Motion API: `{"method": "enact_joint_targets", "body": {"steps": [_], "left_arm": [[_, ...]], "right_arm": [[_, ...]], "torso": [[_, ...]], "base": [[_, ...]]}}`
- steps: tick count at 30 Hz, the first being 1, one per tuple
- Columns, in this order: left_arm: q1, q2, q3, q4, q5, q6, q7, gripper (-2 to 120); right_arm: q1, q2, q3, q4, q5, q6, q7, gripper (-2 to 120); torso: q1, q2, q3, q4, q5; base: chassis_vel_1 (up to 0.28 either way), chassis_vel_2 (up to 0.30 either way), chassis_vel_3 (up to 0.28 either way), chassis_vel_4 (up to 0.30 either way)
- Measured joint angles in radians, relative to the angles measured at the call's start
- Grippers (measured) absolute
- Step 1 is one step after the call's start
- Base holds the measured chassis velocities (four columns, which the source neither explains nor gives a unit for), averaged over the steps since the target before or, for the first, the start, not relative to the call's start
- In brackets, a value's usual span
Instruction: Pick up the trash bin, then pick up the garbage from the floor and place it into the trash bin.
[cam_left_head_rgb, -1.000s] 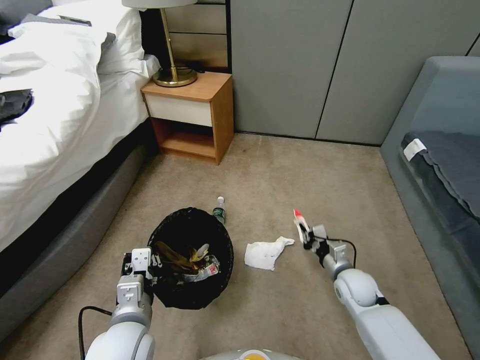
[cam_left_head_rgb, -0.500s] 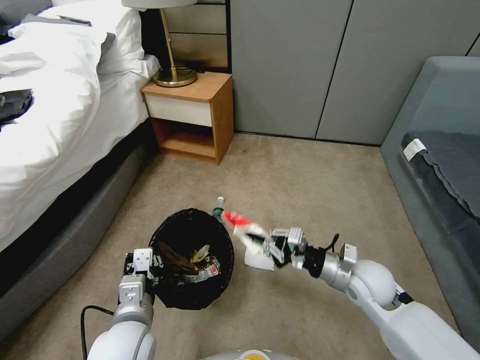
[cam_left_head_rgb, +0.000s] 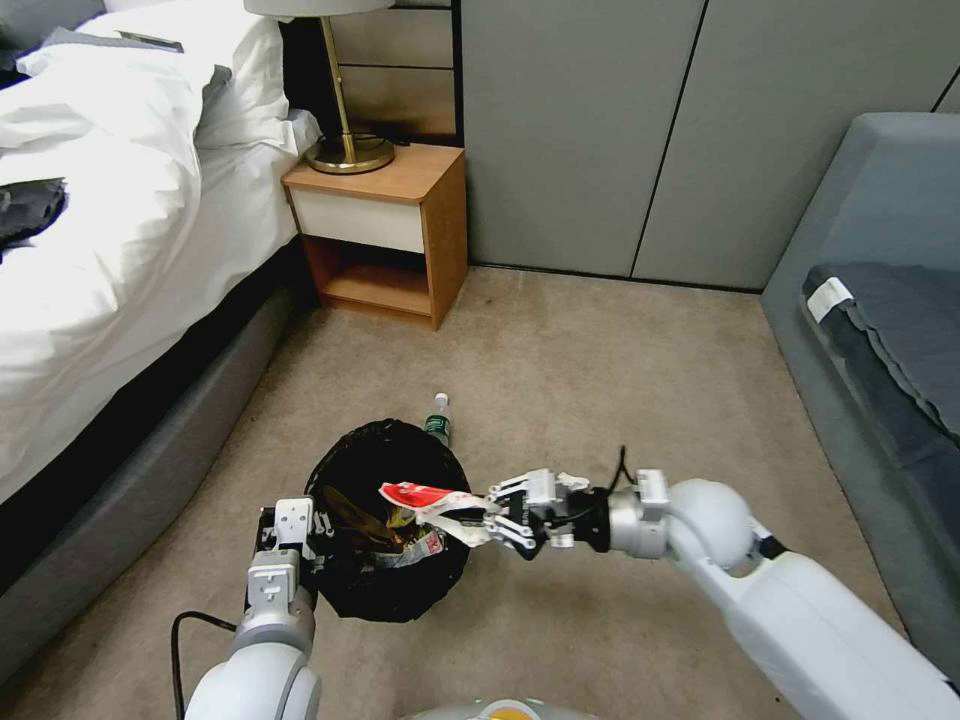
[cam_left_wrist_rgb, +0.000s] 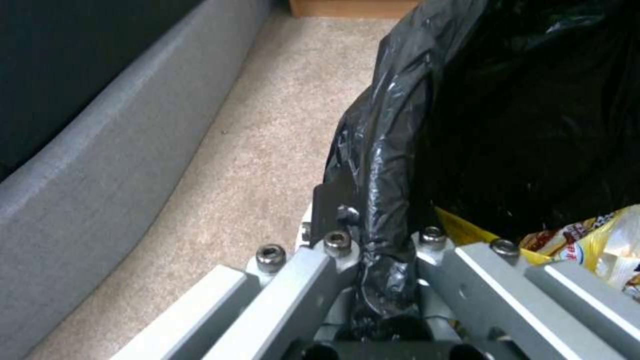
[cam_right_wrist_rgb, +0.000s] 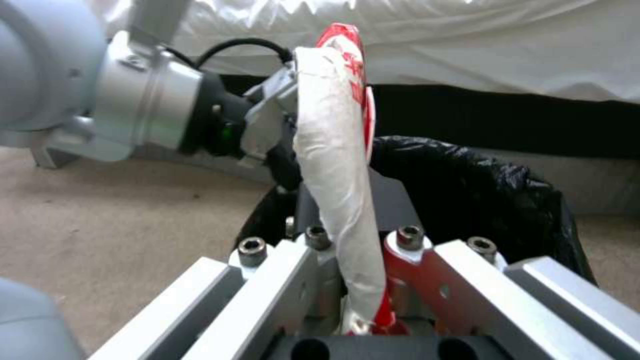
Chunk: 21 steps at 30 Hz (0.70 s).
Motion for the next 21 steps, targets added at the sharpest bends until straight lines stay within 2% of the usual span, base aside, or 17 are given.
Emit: {"method": "enact_joint_targets", "body": {"steps": [9,15,17,19,21], "left_arm": [[0.006,-0.005,0.009,0.007,0.009,-0.009,0.000,0],[0.008,-0.005,0.010,0.008,0.010,-0.011,0.000,0],[0.008,-0.005,0.010,0.008,0.010,-0.011,0.000,0],[0.008,-0.005,0.010,0.008,0.010,-0.011,0.000,0],[0.006,-0.005,0.010,0.008,0.009,-0.012,0.000,0]], "right_arm": [[0.080,0.066,-0.097,-0.066,-0.019,-0.039,0.048,0],[0.097,0.091,-0.110,-0.088,-0.051,-0.059,0.067,2],[0.099,0.095,-0.110,-0.095,-0.064,-0.064,0.072,13],[0.098,0.095,-0.110,-0.097,-0.066,-0.065,0.075,16],[0.093,0.095,-0.110,-0.097,-0.067,-0.066,0.086,28]], "torso": [[0.000,0.000,0.000,0.0000,0.0000],[0.000,0.000,0.000,0.0000,0.0001],[0.000,0.000,0.000,0.0000,0.0000],[0.000,0.000,0.000,0.0000,0.0000],[0.000,0.000,0.000,-0.0001,0.0000]], "base": [[0.000,0.000,0.000,0.000],[0.000,0.000,0.000,0.000],[0.000,0.000,0.000,0.000],[0.000,0.000,0.000,0.000],[0.000,0.000,0.000,0.000]]}}
